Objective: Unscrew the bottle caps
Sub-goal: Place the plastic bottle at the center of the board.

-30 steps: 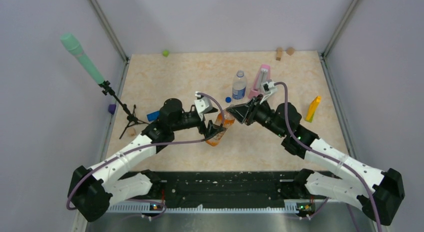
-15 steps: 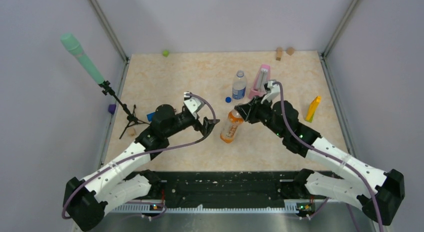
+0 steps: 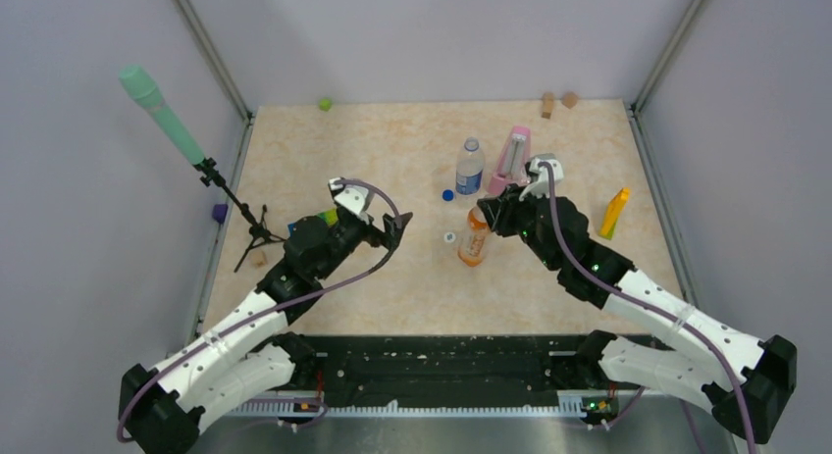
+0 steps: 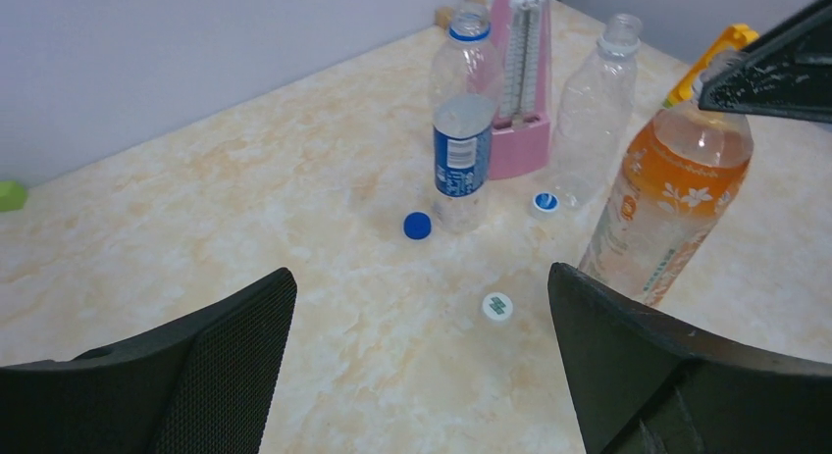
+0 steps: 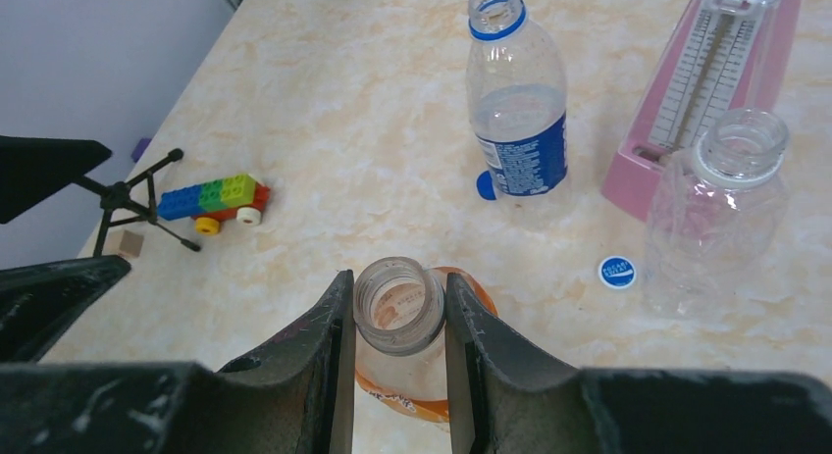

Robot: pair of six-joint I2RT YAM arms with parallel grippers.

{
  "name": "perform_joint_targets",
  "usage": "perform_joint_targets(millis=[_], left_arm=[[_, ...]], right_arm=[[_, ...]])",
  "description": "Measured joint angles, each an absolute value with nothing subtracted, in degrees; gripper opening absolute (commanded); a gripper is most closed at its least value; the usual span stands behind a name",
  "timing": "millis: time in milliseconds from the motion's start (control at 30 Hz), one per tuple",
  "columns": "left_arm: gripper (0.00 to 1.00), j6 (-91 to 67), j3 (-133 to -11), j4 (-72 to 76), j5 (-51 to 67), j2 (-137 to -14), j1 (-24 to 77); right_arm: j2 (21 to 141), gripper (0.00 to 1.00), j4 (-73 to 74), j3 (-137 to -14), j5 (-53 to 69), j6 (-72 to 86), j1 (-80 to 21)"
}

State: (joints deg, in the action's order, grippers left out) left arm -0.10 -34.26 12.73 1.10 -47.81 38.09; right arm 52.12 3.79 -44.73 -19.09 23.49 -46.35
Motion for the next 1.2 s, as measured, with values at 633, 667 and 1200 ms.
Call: perform_joint_targets(millis=[633, 667, 1200], left_arm=[[0.99, -1.39, -32.12, 12.93, -10.02, -44.36, 38.09], [0.99, -1.39, -32.12, 12.91, -10.20, -44.36, 38.09], [0.99, -1.37, -32.10, 12.80, -11.68, -43.86, 38.09]], right_arm=[[56.34, 0.00, 1.32, -45.54, -22.74, 17.32, -46.35], [56.40, 0.00, -0.19, -45.08, -22.76, 17.06, -46.35], [62.89, 0.00, -5.96, -42.72, -25.15, 18.52, -46.35]])
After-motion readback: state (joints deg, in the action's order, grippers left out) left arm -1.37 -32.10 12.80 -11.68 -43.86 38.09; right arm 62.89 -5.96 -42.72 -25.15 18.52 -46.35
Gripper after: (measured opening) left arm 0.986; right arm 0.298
